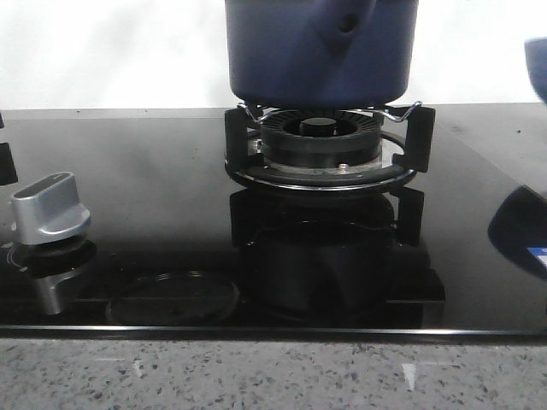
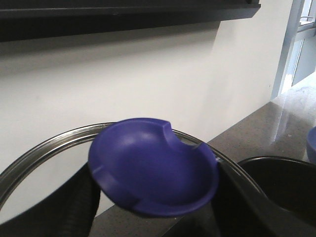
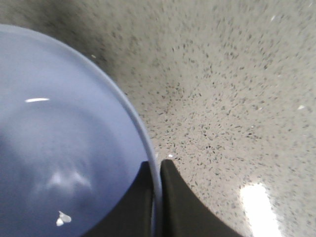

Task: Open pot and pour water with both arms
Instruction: 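Lift the light blue bowl with right gripper toward the saucepan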

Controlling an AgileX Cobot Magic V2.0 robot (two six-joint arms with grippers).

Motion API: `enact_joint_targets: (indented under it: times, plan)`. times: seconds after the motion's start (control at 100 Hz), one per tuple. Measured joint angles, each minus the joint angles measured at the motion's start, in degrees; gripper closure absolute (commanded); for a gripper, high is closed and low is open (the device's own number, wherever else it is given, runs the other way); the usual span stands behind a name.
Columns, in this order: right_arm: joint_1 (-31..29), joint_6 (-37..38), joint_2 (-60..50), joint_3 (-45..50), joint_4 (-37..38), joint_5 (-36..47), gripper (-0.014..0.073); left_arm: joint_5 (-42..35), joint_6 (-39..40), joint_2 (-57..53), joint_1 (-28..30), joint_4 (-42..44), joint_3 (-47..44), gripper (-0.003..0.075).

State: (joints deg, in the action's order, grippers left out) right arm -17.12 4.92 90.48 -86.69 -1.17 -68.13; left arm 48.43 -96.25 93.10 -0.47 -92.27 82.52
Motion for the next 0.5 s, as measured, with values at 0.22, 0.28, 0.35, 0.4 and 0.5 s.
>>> enact_joint_targets:
  times: [0.22, 0.28, 0.35, 0.4, 0.5]
  plan:
    - [0.15, -0.91, -0.08, -8.47, -4.82, -3.39, 0.0654, 0.0, 0.0, 0.0, 0.0, 0.0, 0.0, 0.0416]
    - [0.78, -1.08, -0.08, -10.77, -5.42, -3.64, 0.0641, 0.0, 0.0, 0.0, 0.0, 0.0, 0.0, 0.0416]
    - [2.32, -1.1, 0.02, -13.22, -5.66, -3.81, 0.0639, 0.0, 0.0, 0.0, 0.0, 0.0, 0.0, 0.0416]
    - [4.07, -1.2, 0.26, -14.89, -5.7, -3.96, 0.0639, 0.0, 0.0, 0.0, 0.0, 0.0, 0.0, 0.0416]
    - [7.51, -1.52, 1.53, -18.48, -6.17, -4.51, 0.0639, 0.0, 0.0, 0.0, 0.0, 0.0, 0.0, 0.0416]
